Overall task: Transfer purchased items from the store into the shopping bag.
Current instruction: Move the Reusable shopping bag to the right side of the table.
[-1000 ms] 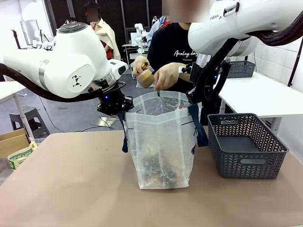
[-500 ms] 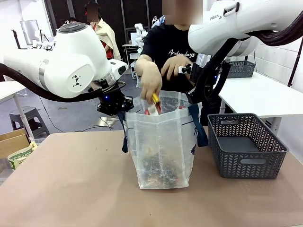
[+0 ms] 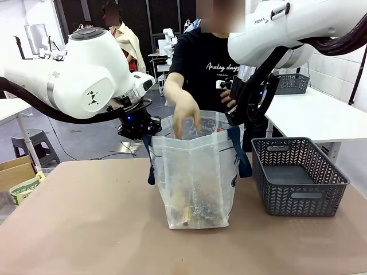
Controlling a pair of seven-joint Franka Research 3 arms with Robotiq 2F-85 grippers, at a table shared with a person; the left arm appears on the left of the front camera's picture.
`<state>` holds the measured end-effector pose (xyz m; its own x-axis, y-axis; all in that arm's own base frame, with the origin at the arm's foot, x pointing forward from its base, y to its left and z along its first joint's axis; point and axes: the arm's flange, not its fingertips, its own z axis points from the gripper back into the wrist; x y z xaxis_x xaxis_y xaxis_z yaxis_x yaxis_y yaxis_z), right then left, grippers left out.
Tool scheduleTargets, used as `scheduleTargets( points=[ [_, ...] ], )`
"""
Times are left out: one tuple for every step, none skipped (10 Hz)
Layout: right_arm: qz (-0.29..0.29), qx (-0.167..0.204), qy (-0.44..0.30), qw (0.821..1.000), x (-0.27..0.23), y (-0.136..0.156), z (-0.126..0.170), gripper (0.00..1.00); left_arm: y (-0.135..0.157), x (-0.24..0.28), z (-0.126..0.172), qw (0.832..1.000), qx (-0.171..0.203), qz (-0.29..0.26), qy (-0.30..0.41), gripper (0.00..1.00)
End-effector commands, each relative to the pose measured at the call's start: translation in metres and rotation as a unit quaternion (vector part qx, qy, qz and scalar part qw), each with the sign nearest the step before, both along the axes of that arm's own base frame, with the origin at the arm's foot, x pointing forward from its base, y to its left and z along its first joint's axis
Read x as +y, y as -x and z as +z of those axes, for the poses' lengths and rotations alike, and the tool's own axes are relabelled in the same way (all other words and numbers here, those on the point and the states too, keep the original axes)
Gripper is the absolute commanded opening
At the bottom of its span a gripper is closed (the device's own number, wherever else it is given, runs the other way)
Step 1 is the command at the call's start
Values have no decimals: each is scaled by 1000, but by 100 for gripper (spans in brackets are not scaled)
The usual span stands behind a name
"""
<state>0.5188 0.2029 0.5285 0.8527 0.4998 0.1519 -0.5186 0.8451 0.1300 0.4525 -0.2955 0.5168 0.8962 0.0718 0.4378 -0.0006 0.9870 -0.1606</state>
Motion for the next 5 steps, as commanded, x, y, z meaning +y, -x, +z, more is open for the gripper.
scheduleTargets(
  points=[
    [-1, 0, -1, 1000, 0, 0, 0, 0, 1, 0, 0, 1000, 1, 8, 4, 0],
    [-1, 0, -1, 1000, 0, 0, 0, 0, 1, 0, 0, 1000, 1, 8, 4, 0],
    [-1, 0, -1, 1000, 0, 0, 0, 0, 1, 0, 0, 1000, 1, 8, 4, 0],
    [-1, 0, -1, 1000, 0, 0, 0, 0, 1, 0, 0, 1000, 1, 8, 4, 0],
    [-1, 0, -1, 1000, 0, 0, 0, 0, 1, 0, 0, 1000, 1, 8, 4, 0]
  ],
)
